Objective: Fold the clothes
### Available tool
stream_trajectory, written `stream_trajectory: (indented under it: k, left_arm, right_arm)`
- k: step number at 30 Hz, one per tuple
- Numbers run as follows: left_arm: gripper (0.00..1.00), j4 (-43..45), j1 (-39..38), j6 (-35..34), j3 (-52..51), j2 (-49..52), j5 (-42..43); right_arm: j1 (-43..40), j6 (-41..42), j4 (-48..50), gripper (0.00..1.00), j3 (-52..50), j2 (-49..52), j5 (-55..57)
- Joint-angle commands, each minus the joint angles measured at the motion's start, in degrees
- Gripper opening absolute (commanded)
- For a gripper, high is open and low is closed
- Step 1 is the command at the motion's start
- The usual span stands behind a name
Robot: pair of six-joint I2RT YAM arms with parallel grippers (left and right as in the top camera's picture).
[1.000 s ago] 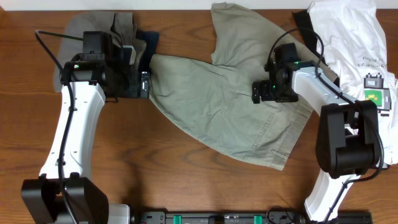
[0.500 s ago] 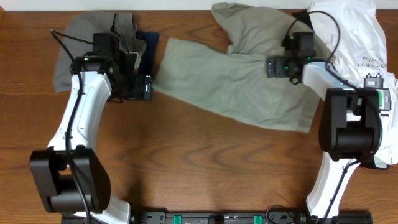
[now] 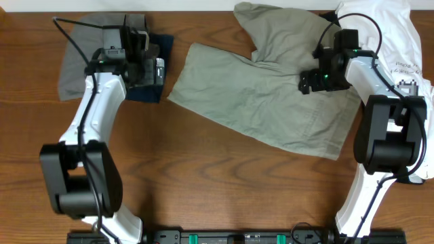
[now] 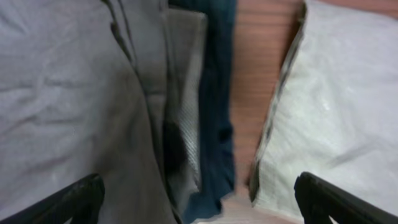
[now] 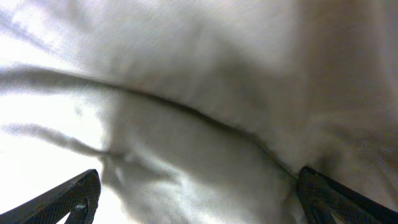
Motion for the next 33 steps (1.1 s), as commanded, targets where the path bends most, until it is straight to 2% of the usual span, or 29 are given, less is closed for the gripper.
stream_trajectory:
  k: [1,18,27,33]
  left_arm:
    - [0.98,1.9,-0.1,0.0,0.7,4.3,-5.2]
    - [0.98,6.4,2.6,0.8,0.7,19.2,-9.3]
    - [0.98,12.7,7.0,-2.5,0.7,23.1,-9.5]
    - [0.98,13.8,8.2,-3.3,0.7,23.2,-9.8]
  right_arm:
    - [3.0,-0.6,-1.7,0.99,1.0,-4.2,-3.8]
    - [6.8,-0.6,-3.9,0.99,1.0,-7.4,-3.8]
    - [6.8,-0.6,-4.6,0.99,1.0,-7.4,-3.8]
    - [6.8,-0.6,-4.8,0.99,1.0,-7.4,-3.8]
